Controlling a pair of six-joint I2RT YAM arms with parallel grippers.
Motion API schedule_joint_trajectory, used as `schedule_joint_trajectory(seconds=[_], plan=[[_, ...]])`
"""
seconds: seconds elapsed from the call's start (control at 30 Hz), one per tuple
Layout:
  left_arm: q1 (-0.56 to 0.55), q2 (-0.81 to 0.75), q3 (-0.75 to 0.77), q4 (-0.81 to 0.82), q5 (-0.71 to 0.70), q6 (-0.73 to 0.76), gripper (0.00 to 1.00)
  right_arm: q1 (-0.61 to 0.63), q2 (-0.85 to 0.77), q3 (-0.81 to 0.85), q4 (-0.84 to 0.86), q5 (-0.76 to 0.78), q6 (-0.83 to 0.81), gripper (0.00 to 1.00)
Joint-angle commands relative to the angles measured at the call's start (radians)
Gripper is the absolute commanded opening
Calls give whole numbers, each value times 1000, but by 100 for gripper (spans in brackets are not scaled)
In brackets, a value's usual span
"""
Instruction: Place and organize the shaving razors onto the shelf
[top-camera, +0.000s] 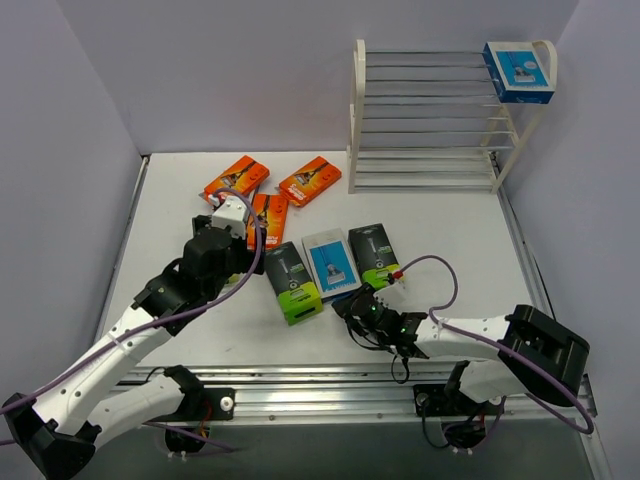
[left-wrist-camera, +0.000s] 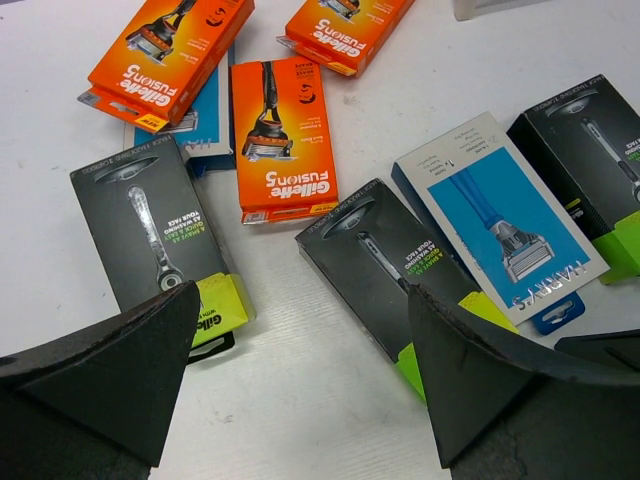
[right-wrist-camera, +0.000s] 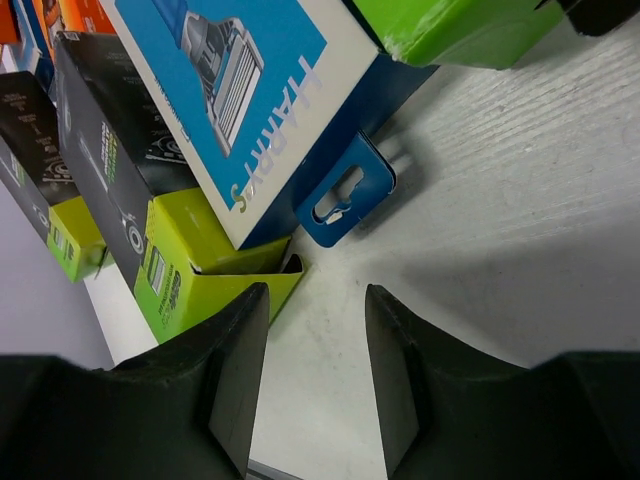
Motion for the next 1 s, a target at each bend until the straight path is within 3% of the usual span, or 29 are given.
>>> schedule_joint_trajectory(seconds=[0.0, 0.33, 0.67, 0.97], plan=[[-21, -16, 27, 6, -33, 9, 94, 17, 25, 23, 55, 111, 73, 40], [-47, -20, 22, 12, -45, 34, 94, 15, 13, -59, 167, 139, 113, 40], [-49, 6, 19, 9, -90, 51, 94, 9, -60, -150, 170, 154, 139, 38], [-47, 23, 21, 9, -87, 54, 94, 3, 63, -185, 325, 113, 179, 36]])
